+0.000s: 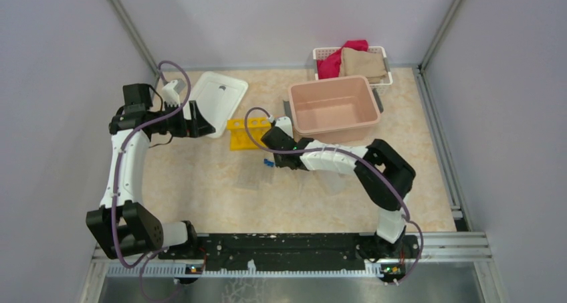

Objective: Organize the chemistry lab equipment

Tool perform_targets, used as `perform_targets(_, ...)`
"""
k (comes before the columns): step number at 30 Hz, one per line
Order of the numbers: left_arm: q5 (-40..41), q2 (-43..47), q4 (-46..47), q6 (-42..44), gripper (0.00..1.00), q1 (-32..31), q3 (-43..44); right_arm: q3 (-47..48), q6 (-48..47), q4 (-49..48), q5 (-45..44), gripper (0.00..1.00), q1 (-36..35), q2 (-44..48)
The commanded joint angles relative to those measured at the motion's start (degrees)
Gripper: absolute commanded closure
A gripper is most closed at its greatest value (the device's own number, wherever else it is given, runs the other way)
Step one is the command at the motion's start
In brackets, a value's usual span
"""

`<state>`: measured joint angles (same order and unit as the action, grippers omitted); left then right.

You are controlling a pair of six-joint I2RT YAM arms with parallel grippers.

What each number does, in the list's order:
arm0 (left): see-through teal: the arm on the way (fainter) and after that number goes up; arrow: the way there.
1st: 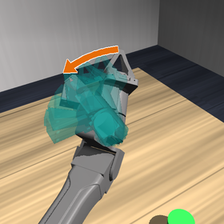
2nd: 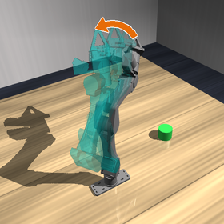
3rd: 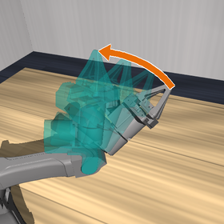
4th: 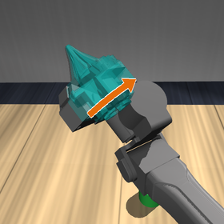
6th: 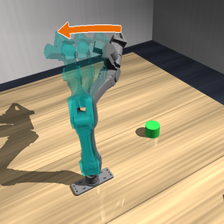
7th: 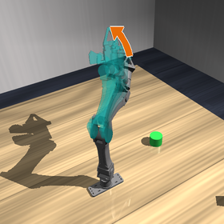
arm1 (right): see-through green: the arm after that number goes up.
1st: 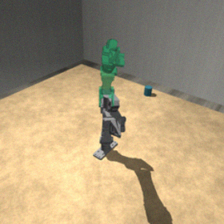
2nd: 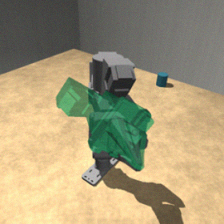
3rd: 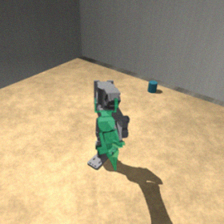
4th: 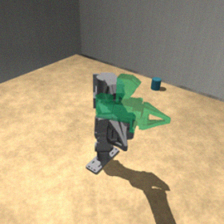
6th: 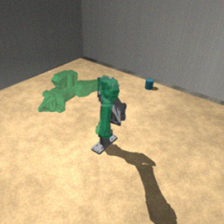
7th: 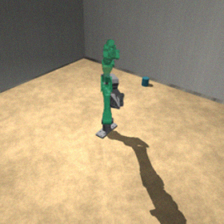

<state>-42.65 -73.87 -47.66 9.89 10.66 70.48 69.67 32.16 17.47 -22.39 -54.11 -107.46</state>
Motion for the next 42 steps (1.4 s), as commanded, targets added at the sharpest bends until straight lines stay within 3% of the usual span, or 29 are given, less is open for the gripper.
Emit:
perform_targets(1, -3.74, 1.3, -1.21, 0.83, 0.01, 0.29, 1.27, -0.34, 0.63, -1.28, -1.71, 1.0, -2.15, 12.2)
perform_targets(6, -8.71, 2.85, -1.84, 1.1, 0.01, 0.29, 1.1, 2.27, 0.43, -2.4, -1.35, 1.0, -6.88, 20.03)
perform_targets(11, -14.62, 7.27, -0.76, 2.17, 0.01, 0.17, -1.58, 6.48, 1.86, -7.18, 0.06, 1.0, -8.1, 22.06)
perform_targets(18, -22.98, 13.56, 3.37, -0.11, 0.04, -1.14, -7.13, 14.19, 2.98, -12.36, 0.41, 1.0, -10.68, 17.4)
perform_targets(27, -22.88, 14.44, 7.91, -3.95, 0.11, -7.04, -9.5, 21.87, 4.55, -15.24, 4.6, 1.0, -11.78, 11.09)
perform_targets(37, -23.84, 11.71, 9.83, -4.44, 0.39, -7.31, -9.62, 21.07, 5.63, -17.04, 3.91, 1.0, -12.25, 10.56)
perform_targets(42, -22.96, 12.13, 10.0, -3.61, 0.69, -7.29, -9.79, 21.47, 5.9, -17.04, 4.23, 1.0, -12.22, 10.39)
